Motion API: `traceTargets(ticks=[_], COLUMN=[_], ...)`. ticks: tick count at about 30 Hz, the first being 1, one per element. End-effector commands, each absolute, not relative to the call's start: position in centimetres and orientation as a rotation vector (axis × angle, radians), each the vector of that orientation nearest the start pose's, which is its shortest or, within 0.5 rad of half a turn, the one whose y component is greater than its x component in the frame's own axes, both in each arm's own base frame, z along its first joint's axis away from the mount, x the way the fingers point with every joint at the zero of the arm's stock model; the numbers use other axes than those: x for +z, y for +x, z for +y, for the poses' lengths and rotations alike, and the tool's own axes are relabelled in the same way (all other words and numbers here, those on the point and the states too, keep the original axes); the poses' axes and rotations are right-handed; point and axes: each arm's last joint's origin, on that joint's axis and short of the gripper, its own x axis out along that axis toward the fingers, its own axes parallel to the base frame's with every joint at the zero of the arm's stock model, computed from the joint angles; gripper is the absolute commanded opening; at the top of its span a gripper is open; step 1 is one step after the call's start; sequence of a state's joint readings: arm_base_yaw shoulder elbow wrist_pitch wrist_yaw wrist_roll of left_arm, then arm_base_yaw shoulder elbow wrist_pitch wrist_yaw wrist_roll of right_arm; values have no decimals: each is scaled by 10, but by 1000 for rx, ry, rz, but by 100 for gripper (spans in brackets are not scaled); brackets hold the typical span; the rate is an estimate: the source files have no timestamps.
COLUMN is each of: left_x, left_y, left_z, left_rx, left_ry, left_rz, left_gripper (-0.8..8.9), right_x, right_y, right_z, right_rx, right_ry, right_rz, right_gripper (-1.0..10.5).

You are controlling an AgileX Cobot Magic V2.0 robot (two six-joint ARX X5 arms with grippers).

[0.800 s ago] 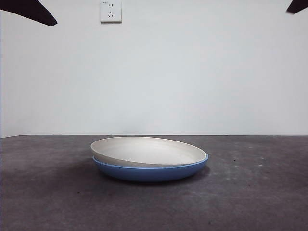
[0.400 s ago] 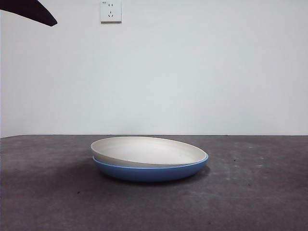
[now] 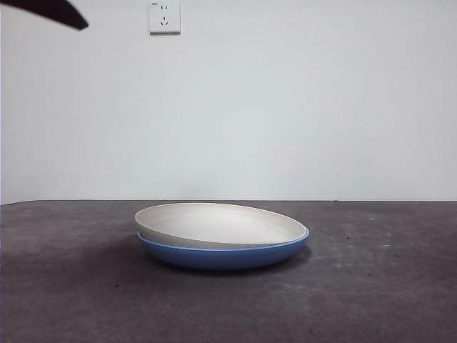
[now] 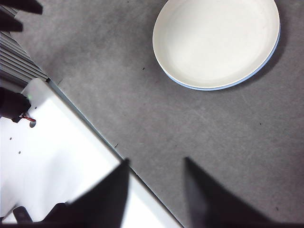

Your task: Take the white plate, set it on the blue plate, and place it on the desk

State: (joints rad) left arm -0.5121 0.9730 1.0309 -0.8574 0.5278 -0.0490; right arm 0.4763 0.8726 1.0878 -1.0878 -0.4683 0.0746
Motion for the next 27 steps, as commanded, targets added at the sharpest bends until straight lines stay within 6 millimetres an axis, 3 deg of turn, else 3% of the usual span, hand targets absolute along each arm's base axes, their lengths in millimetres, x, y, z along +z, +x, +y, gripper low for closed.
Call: traceTargets(ticks=[1, 27], left_x=[332, 332], left_y=[148, 149], left_z=[-101, -102], left_rx=[-978, -978], left_ry=[-38, -39], left_rz=[841, 839], left_gripper=[8, 9], right_x=[350, 354], right_y=[117, 121], right_z=[76, 78], right_rx=[869, 883], right_ry=[42, 34], right_rz=[909, 841], right_gripper=[8, 8])
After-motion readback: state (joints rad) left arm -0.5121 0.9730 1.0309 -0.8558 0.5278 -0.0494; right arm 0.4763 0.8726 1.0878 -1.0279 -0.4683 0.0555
